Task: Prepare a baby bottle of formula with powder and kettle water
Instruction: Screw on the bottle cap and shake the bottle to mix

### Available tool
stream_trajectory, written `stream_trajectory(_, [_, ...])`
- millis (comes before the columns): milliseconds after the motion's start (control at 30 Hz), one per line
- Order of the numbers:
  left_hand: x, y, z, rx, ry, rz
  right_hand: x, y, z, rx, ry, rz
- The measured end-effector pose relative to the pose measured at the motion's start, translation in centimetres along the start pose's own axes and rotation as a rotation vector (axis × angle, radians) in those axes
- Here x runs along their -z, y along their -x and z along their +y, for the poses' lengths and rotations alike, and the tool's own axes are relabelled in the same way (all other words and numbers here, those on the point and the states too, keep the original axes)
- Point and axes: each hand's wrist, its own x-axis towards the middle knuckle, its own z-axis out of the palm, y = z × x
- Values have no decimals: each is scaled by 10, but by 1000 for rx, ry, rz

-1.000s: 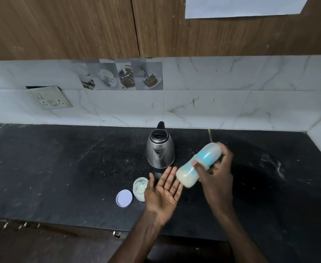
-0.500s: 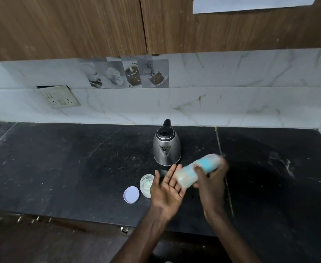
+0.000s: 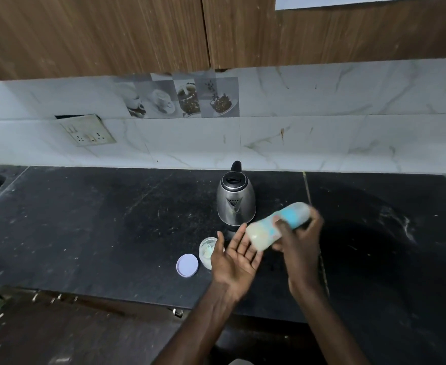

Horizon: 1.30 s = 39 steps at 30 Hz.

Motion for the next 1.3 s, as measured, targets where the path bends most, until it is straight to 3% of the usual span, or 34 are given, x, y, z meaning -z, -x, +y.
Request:
stream_trajectory(67, [4, -1, 1, 5, -10, 12, -2, -2, 0, 5, -59, 163])
stream_trajectory(100, [3, 1, 1, 10, -4, 11, -5, 3, 4, 3, 12, 128])
stream_trajectory(200, [2, 3, -2, 37, 20, -14, -5, 23, 22, -22, 244, -236])
stream_trajectory(233, [3, 2, -3, 40, 20, -23, -1, 23, 22, -4, 249, -250])
stream_trajectory(333, [5, -1, -1, 14, 10, -10, 3, 7, 12, 36, 87, 53])
stream_trajectory(400, [6, 0, 0, 17, 24, -6, 0, 8, 14, 36, 121, 110])
stream_trajectory(500, [5, 3, -4, 59, 74, -37, 0, 21, 22, 18, 282, -225])
stream_trajectory(533, [5, 2, -4, 61, 77, -48, 4, 19, 22, 28, 275, -245])
stream_trajectory(667, [7, 3, 3, 14, 27, -48, 9, 5, 17, 42, 115, 148])
stream_trajectory(700, [7, 5, 4, 12, 42, -40, 8, 8, 17, 52, 160, 114])
stream_trajectory(800, [8, 6, 4, 26, 88, -60, 10, 21, 25, 44, 319, -274])
stream_trajectory(833, [7, 6, 5, 24, 89, -61, 14, 19, 23, 59, 312, -277])
stream_trajectory(933, [9, 5, 8, 4, 49, -55, 15, 4, 12, 63, 115, 108])
stream_trajectory(967, [10, 5, 8, 0, 54, -48, 12, 5, 11, 60, 85, 160])
stream_trajectory(1000, [10, 6, 8, -2, 67, -44, 8, 9, 13, 65, 116, 139])
stream_trajectory(1100, [7, 8, 6, 8, 109, -49, 2, 26, 21, -1, 217, -228])
stream_trajectory(1133, [6, 7, 7, 3, 104, -52, 3, 26, 21, 10, 195, -221])
stream_trajectory(1233, [5, 7, 12, -27, 39, -65, 1, 18, 11, 41, -19, 133])
stream_trajectory(1300, [6, 8, 13, -34, 64, -53, -2, 25, 7, 58, 18, 119])
